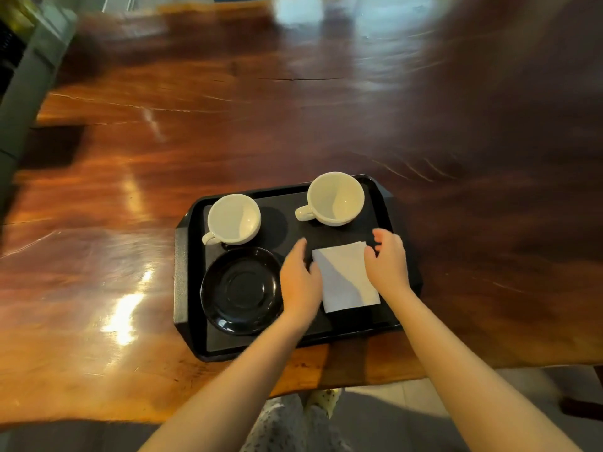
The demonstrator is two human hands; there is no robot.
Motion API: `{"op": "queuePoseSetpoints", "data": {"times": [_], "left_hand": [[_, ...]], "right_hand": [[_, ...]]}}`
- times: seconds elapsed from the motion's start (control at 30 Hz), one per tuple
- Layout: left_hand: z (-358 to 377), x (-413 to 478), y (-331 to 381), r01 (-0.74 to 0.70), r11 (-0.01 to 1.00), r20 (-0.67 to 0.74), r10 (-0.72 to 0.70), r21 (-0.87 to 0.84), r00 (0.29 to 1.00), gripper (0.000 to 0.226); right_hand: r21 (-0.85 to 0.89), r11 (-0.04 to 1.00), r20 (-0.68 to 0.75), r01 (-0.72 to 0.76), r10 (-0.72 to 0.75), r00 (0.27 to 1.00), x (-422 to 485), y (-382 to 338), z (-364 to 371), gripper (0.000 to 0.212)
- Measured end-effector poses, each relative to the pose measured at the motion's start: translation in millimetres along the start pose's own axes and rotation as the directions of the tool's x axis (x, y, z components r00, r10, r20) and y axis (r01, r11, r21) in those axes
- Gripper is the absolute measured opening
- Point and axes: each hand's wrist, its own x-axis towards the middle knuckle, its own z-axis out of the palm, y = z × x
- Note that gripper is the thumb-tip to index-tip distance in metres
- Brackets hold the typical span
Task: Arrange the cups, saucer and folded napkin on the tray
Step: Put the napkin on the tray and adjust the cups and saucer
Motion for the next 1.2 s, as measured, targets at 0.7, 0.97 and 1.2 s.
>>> {"op": "queuePoseSetpoints", "data": {"times": [0.7, 0.97, 1.2], "left_hand": [[26.6, -3.3, -14.6, 0.075, 0.995, -0.043, -0.072, 0.059, 0.996, 0.052], [-3.9, -20.4, -10.2, -0.001, 0.999, -0.06, 0.004, 0.048, 0.998, 0.057], [-116.4, -5.4, -21.4, -0.026, 1.0, -0.353, 0.029, 0.014, 0.935, 0.057]], "right_hand": [[0.023, 1.0, 0.055, -0.001, 0.0, 0.999, -10.3, 8.8, 0.2, 0.025], [-0.161, 0.976, 0.017, 0.148, -0.147, 0.989, -27.5, -5.4, -0.9, 0.045], [0.002, 0.941, 0.368, 0.339, -0.316, 0.874, -53.5, -48.2, 40.9, 0.049]]}}
